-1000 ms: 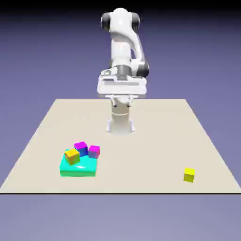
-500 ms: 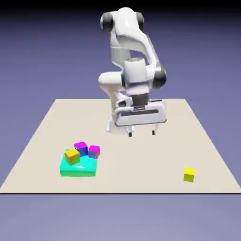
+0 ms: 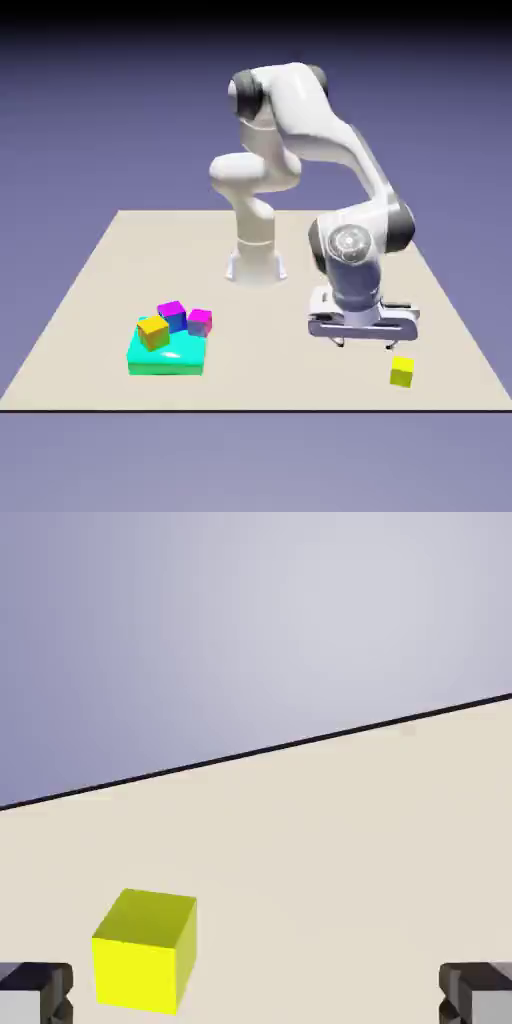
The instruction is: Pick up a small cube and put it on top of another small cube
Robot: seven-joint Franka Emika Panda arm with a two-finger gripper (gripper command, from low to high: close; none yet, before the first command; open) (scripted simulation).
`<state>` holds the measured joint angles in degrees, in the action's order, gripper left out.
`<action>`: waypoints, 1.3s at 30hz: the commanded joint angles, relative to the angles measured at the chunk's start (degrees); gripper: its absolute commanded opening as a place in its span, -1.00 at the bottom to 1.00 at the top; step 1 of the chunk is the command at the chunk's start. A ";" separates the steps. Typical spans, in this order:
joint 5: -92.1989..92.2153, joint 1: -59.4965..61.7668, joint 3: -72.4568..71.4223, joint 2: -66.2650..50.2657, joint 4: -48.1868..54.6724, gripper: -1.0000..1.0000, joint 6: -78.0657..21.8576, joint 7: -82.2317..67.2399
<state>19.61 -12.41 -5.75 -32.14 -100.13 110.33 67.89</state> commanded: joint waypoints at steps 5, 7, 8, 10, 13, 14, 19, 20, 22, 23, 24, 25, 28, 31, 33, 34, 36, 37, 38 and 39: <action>3.14 -1.88 -0.92 -10.38 9.76 0.00 -10.21 4.08; 4.40 -2.63 -1.29 -14.54 13.66 0.00 -14.29 5.71; 5.03 -3.01 -1.48 -16.61 15.61 0.00 -16.33 6.52; 6.28 -3.75 -1.84 -20.75 19.50 0.00 -20.39 8.15; 6.70 -4.30 -2.03 -21.16 17.52 0.00 -18.09 7.57; 7.10 -4.83 -2.20 -21.46 15.45 0.00 -15.69 6.95; 7.23 -5.02 -2.26 -21.56 14.74 -1.00 -14.87 6.73; 6.84 -4.48 -2.09 -21.26 16.81 -1.00 -17.27 7.35; 6.29 -2.40 -2.74 -20.16 19.40 -1.00 -20.62 7.83; 6.26 -0.33 -4.08 -19.10 19.11 -1.00 -20.80 7.29; 6.23 1.75 -5.42 -18.05 18.81 -1.00 -20.99 6.74; 6.20 3.83 -6.76 -16.99 18.52 -1.00 -21.17 6.20; 6.11 10.05 -10.78 -13.82 17.63 -1.00 -21.73 4.57; 6.02 16.28 -14.80 -10.65 16.75 -1.00 -22.28 2.94; 5.96 20.44 -17.49 -8.53 16.16 -1.00 -22.65 1.85; 5.93 22.51 -18.83 -7.47 15.87 -1.00 -22.84 1.31; 5.87 26.67 -21.51 -5.36 15.28 -1.00 -23.21 0.22; 5.85 28.74 -22.85 -4.30 14.98 -1.00 -23.39 -0.32; 5.82 30.82 -24.19 -3.25 14.69 -1.00 -23.58 -0.86; 5.79 32.90 -25.53 -2.19 14.40 -1.00 -23.76 -1.41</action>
<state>25.50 20.48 -31.28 -34.33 -85.73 86.59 66.49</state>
